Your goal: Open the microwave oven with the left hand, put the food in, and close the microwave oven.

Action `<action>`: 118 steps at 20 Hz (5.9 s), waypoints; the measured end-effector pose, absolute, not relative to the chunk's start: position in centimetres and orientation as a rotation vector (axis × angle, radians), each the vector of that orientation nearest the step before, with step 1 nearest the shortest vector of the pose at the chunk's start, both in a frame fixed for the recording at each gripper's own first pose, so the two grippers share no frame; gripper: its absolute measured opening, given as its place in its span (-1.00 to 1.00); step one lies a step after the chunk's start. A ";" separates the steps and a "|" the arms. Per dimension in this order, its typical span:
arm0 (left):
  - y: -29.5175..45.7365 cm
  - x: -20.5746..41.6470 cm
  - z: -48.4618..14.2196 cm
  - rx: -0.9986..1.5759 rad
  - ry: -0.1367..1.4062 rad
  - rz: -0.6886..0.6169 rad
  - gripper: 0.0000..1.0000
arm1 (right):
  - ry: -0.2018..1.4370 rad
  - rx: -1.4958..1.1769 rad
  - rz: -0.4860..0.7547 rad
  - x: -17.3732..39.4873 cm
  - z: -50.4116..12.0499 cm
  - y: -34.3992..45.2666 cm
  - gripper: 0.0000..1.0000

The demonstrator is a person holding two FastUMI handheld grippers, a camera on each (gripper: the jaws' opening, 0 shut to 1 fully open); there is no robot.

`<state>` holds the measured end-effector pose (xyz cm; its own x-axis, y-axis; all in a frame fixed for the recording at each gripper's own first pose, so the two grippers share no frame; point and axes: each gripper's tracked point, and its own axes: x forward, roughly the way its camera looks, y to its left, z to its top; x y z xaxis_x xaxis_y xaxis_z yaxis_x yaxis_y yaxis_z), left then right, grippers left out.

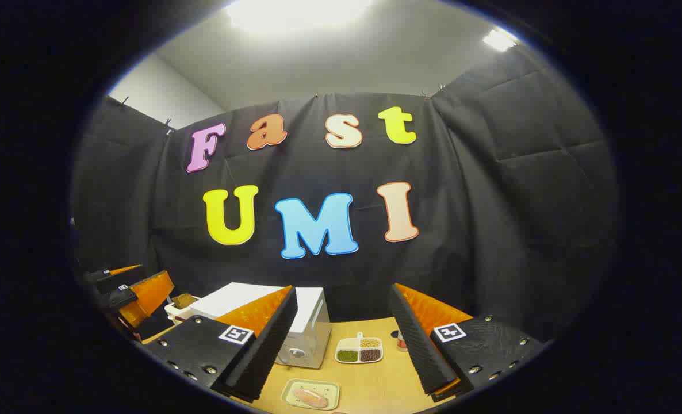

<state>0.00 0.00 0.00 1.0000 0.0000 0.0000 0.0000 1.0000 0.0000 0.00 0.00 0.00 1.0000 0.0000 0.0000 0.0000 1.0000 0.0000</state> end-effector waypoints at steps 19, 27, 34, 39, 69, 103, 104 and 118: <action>-1.7 0.2 -1.3 -0.030 0.030 -0.019 0.92 | 0.026 -0.033 0.032 -1.1 -0.7 -2.1 0.96; -4.1 2.3 -5.8 -0.065 0.046 -0.092 0.96 | 0.045 -0.030 -0.017 -0.6 -2.6 -1.8 0.96; -4.5 7.9 -17.9 -0.027 0.142 -0.154 0.97 | 0.056 -0.030 -0.047 0.0 -4.3 -1.1 0.96; -4.7 11.4 -24.8 -0.015 0.205 -0.152 0.94 | 0.078 -0.046 -0.129 -1.0 -4.9 -3.0 0.97; -5.3 17.8 -37.1 -0.082 0.516 -0.249 -0.74 | 0.097 -0.054 -0.177 -0.7 -4.7 -3.7 0.96; 13.2 -6.6 -36.1 -0.073 0.598 -0.496 -0.80 | 0.160 -0.064 -0.046 -0.8 -9.1 10.7 0.96; 14.3 -7.1 -36.2 -0.069 0.603 -0.500 -0.80 | 0.165 -0.064 -0.038 -0.7 -9.2 11.5 0.96; 29.5 -10.1 -36.8 -0.034 0.658 -0.430 -0.84 | 0.268 -0.126 0.083 1.2 -12.9 18.2 0.97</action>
